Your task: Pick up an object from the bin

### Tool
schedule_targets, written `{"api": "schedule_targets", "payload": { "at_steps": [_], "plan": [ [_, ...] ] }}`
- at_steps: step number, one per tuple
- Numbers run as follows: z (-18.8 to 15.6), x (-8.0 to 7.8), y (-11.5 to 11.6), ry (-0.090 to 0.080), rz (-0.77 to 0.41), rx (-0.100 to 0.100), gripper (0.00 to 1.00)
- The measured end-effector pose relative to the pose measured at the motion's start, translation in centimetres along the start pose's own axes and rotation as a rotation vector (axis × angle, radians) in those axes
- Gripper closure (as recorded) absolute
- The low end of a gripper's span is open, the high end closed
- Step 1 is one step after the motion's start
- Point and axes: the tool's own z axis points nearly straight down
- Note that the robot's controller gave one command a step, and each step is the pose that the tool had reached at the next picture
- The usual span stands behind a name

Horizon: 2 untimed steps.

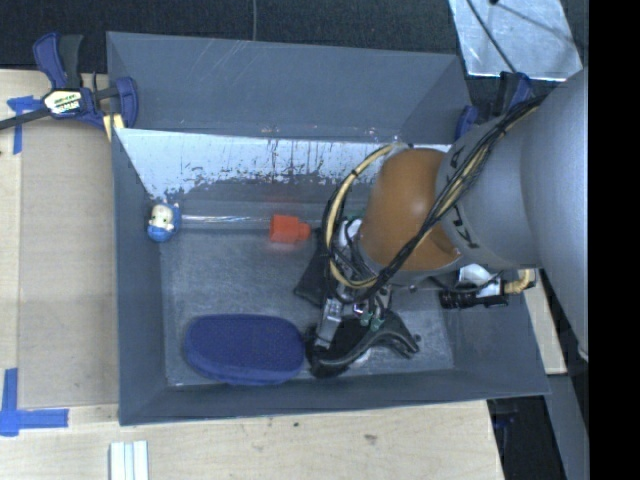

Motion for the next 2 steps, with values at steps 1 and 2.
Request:
{"api": "schedule_targets", "payload": {
  "at_steps": [1, 2],
  "plan": [
    [-0.51, -0.18, 0.45, -0.003, -0.001, -0.009, 1.00],
    [-0.02, -0.28, 0.22, -0.016, 0.001, -0.008, 0.00]
  ]
}}
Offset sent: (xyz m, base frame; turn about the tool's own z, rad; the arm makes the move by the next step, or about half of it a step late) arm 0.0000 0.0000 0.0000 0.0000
